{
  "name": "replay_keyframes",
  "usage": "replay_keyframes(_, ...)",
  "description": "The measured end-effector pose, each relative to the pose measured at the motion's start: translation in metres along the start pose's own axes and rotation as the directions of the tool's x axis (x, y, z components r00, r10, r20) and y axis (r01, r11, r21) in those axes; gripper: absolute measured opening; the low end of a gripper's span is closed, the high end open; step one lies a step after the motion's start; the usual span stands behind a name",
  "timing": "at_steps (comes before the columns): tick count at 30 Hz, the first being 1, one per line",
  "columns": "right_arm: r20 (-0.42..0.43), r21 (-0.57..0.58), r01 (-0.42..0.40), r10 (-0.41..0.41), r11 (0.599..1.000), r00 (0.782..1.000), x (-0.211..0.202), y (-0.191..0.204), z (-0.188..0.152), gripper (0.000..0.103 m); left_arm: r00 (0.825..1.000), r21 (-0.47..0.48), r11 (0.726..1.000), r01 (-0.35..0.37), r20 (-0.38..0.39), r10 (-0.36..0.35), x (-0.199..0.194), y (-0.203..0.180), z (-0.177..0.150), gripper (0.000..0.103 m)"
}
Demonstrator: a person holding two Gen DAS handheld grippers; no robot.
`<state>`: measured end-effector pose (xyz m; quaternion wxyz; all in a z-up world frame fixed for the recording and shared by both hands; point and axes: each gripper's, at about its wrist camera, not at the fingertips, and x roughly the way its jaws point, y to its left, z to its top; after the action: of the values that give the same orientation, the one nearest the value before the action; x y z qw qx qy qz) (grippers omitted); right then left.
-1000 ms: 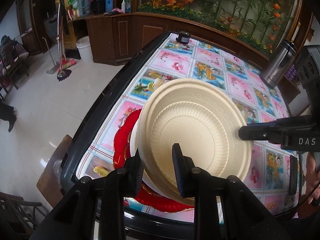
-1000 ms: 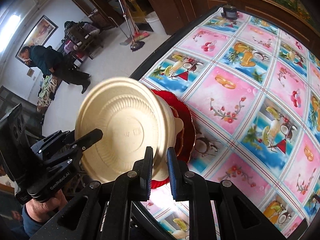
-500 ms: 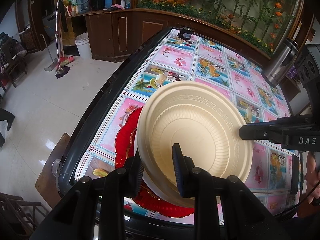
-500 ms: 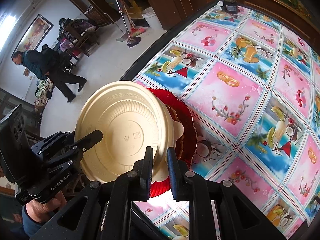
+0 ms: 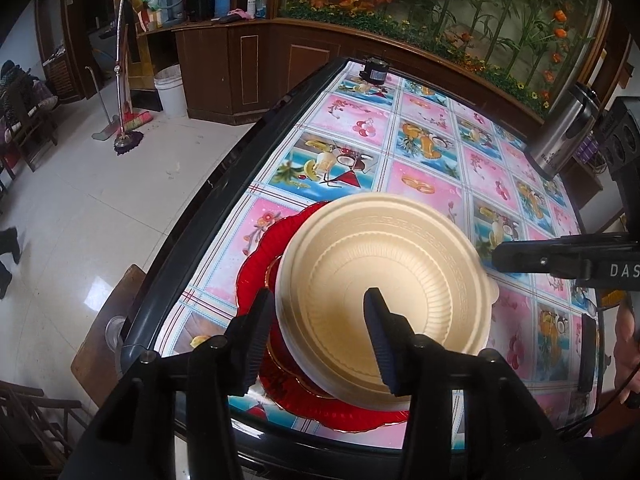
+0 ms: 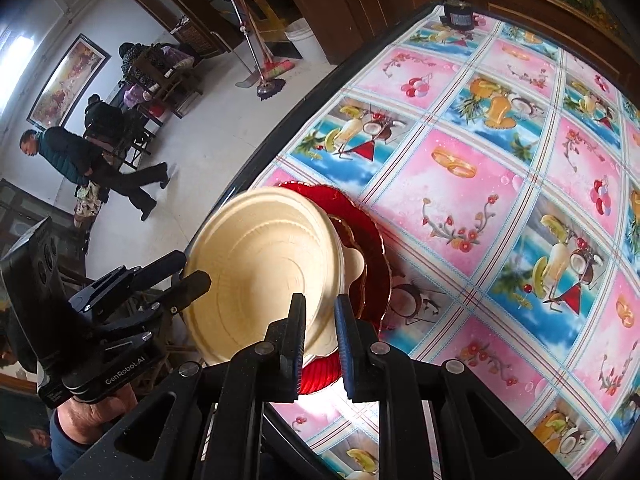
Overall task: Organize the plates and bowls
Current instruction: 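Lower the beige bowl onto the white bowl with both tools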
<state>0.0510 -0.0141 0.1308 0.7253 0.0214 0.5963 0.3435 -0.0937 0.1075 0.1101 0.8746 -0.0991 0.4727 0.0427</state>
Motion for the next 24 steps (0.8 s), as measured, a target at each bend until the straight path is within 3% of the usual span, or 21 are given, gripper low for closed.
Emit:
replay_keyframes(12, 0.049, 0.129, -0.038, 0.032, 0.991, 0.998, -0.015, -0.039, -0.010, 0.017, 0.999, -0.101, 0.995, 0.026, 0.041, -0.022, -0.025, 0.032, 0.002, 0.046)
replay_keyframes(21, 0.048, 0.185, -0.045, 0.037, 0.982, 0.998, -0.007, -0.059, -0.025, 0.018, 1.000, -0.196, 0.981, 0.005, -0.028, -0.011, -0.011, 0.069, -0.017, 0.065)
replay_keyframes(24, 0.041, 0.193, -0.038, 0.030, 0.981, 0.999, -0.002, -0.063, -0.030, 0.023, 0.998, -0.199, 0.980, 0.016, -0.064, -0.029, 0.000, 0.074, -0.024, 0.070)
